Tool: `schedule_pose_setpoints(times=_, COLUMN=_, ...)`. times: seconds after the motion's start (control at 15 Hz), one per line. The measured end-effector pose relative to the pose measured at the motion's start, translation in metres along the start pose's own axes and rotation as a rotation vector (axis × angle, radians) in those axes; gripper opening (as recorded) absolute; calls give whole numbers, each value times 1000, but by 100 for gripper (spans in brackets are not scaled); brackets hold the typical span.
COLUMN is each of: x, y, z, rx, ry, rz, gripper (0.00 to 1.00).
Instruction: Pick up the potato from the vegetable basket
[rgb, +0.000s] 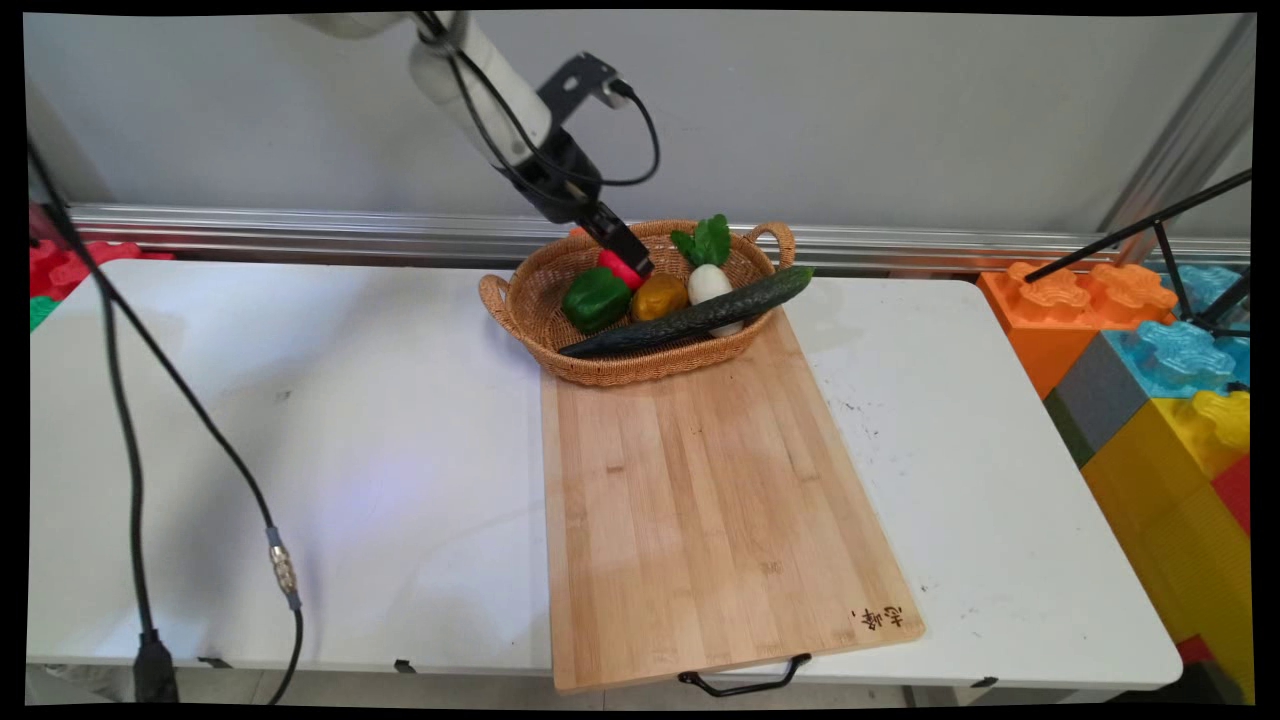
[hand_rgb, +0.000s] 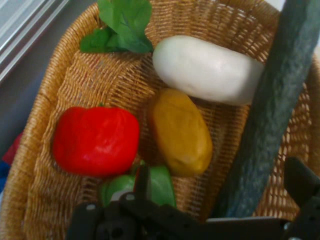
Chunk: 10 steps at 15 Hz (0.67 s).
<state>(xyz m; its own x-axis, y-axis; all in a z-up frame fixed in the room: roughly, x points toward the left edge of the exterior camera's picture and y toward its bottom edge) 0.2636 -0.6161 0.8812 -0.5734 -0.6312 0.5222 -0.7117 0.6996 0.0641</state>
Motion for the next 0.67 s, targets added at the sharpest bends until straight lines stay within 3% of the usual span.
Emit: schedule_pose_setpoints(times=0.67, x=6, y=-8, z=68, rx=18, ry=-22, rz=-43, gripper=100)
